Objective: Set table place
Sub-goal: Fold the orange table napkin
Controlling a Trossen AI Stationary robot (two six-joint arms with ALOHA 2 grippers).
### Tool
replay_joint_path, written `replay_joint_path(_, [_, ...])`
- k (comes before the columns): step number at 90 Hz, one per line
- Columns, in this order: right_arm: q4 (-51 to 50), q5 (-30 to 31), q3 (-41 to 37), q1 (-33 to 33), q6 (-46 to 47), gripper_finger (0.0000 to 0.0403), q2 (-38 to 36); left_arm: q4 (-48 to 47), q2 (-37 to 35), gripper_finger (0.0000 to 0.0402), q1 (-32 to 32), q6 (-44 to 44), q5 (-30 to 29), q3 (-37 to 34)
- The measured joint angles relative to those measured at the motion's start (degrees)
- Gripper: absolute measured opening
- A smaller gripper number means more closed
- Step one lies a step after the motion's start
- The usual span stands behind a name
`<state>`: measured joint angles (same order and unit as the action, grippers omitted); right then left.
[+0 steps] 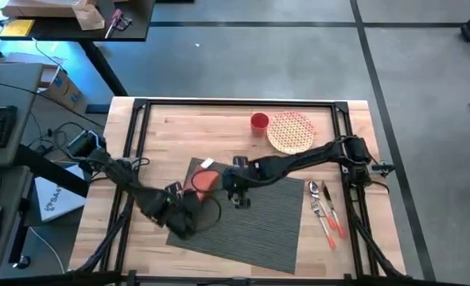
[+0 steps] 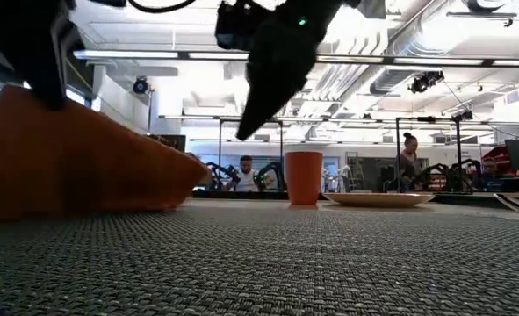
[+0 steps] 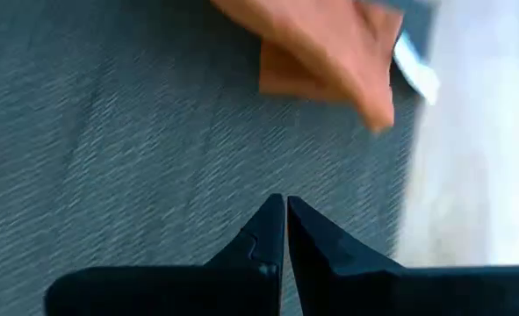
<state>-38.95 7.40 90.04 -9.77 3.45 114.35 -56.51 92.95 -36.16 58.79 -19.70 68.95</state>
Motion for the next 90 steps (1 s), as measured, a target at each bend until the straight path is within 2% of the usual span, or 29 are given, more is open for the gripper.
replay_joint_path(16, [-5.0,-0.3,0.0,-3.1,4.4,0.0000,-1.9,-6.8,-2.5,0.0000,2.5,3.5,-0.2,4.0])
replay_joint_path(35, [-5.9,-0.4,0.0,-5.3,6.8,0.0000,-2.8,-18.9,-10.1,0.0000,10.1,-1.2,-2.0,7.4])
replay_joint_path(63, [-7.4,-0.4,0.0,-7.5,11.1,0.0000,-2.8,-23.1,-20.8,0.0000,25.5,-18.8,-8.5,9.0])
replay_joint_path(80, [-7.8,0.0,0.0,-9.5,12.2,0.0000,-2.8,-17.9,-18.7,0.0000,27.9,-36.8,-9.9,14.7])
replay_joint_path(90, [-8.0,0.7,0.0,-10.3,13.3,0.0000,-2.8,-13.7,-13.2,0.0000,26.1,-42.6,-6.2,15.1])
